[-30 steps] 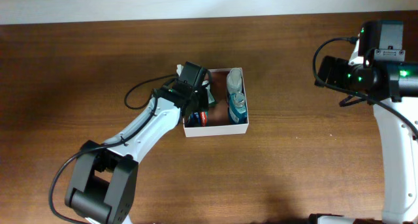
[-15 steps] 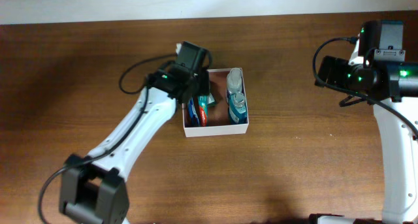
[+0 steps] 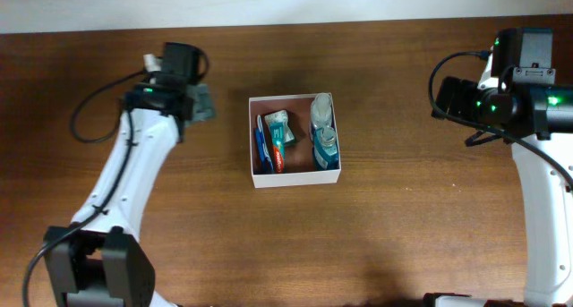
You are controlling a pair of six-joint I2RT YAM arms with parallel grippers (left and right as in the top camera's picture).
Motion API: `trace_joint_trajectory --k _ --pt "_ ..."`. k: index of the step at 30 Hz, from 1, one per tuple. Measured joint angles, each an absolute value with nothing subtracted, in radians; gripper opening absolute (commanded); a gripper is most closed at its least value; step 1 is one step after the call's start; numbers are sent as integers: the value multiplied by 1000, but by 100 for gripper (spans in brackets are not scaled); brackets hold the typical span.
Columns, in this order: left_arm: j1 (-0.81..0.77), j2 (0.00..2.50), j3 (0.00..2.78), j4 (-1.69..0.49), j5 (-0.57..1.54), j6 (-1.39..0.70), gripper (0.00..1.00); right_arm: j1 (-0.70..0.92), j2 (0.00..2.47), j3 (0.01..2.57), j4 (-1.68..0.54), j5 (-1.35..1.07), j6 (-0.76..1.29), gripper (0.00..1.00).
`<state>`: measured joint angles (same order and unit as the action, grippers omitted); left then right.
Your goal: Pack container
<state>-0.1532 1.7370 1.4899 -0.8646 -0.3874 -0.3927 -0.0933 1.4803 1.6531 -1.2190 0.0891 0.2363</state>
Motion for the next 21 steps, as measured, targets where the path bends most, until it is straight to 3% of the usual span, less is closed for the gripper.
trace_joint_trajectory --k 21 --pt "-91 1737 1490 -865 -409 -393 99 -93 1480 1653 -1219 89 236 98"
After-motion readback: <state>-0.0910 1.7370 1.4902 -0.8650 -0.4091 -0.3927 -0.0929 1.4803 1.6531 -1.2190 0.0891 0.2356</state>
